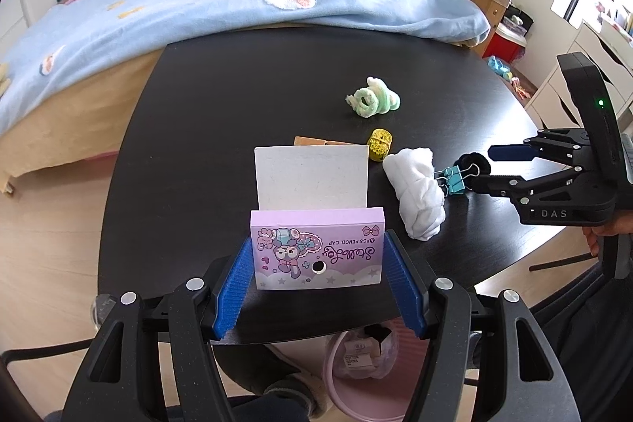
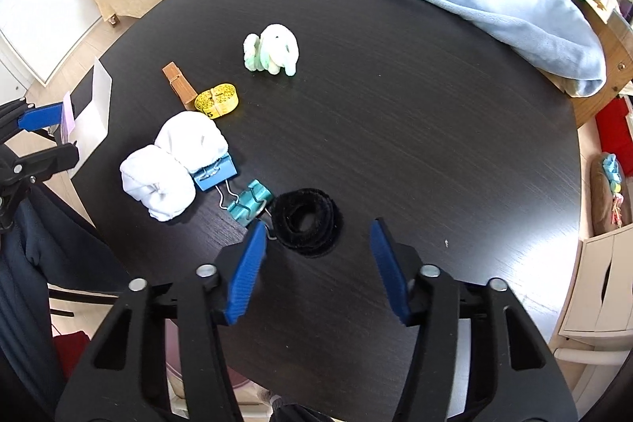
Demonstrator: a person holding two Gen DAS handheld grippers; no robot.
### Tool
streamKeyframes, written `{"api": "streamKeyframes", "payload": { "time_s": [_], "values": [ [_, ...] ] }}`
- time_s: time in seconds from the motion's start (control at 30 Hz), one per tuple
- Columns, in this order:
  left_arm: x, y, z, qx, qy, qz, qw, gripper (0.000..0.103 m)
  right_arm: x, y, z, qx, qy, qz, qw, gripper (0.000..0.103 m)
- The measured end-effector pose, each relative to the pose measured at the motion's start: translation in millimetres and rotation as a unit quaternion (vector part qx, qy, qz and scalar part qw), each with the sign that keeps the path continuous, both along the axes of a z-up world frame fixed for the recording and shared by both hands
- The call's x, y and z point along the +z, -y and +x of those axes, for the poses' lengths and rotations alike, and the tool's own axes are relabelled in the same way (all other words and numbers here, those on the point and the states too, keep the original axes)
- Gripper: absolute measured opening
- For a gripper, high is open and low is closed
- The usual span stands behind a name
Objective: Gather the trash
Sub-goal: 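Grasp the black hair tie with the right gripper while the left gripper holds the pink box, then carry the black hair tie over the pink bin and open the right gripper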
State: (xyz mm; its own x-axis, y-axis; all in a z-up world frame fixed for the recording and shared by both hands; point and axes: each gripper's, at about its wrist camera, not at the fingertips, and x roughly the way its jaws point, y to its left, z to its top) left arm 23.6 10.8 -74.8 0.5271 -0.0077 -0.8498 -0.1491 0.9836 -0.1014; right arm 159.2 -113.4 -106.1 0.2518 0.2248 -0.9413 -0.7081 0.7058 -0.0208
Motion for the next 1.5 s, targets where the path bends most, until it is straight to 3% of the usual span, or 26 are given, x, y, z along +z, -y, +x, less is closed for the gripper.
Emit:
{"api": "streamKeyframes", "payload": {
  "time_s": [0.27, 0.8, 1.5],
  "values": [
    [-1.3, -0.5, -0.8, -0.005, 0.000, -0.004, 1.0000, 0.062, -2.5, -2.8, -1.9, 0.004, -0.001, 0.000, 1.000, 0.031],
    [10.4, 8.8, -2.8, -0.028, 0.012, 0.002, 0.9995, 0.062, 20.2, 14.0, -16.6, -0.037, 0.022, 0.024, 0.999, 0.029],
    [62.3, 39.3, -45.4, -0.105, 0.055, 0.023, 0.9926, 0.062, 106.0, 41.3, -122.1, -0.038, 0.069, 0.113, 0.990, 0.029]
  ]
}}
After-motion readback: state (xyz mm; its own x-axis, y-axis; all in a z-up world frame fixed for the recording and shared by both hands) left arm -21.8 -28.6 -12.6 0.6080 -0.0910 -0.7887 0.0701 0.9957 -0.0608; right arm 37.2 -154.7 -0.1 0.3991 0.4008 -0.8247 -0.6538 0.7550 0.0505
